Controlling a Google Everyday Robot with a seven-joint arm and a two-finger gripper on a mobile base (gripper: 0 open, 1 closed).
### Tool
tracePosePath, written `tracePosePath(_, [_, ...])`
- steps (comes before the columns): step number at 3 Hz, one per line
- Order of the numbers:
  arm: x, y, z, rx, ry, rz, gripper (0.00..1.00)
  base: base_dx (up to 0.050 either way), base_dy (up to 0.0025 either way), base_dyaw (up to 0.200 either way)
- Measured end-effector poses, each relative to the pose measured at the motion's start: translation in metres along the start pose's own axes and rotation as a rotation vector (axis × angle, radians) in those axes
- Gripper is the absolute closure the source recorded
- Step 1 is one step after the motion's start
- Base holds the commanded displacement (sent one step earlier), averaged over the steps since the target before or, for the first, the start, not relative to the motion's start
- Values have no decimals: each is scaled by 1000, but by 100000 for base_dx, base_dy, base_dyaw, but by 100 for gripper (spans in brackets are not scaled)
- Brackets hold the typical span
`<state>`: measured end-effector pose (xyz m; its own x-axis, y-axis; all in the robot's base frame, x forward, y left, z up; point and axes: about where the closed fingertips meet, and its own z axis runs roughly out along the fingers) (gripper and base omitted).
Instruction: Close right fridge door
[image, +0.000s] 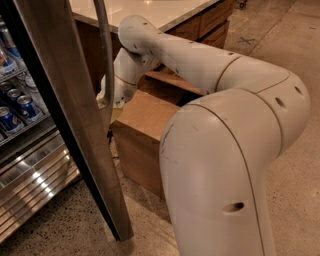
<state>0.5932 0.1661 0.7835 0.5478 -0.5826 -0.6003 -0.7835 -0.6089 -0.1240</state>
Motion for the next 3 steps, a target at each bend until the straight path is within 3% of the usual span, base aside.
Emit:
tracePosePath(2, [-7,12,11,-6,-5,-12,100,0,0,0])
tracePosePath(3, [-10,11,14,-6,-91,-88,100,0,0,0])
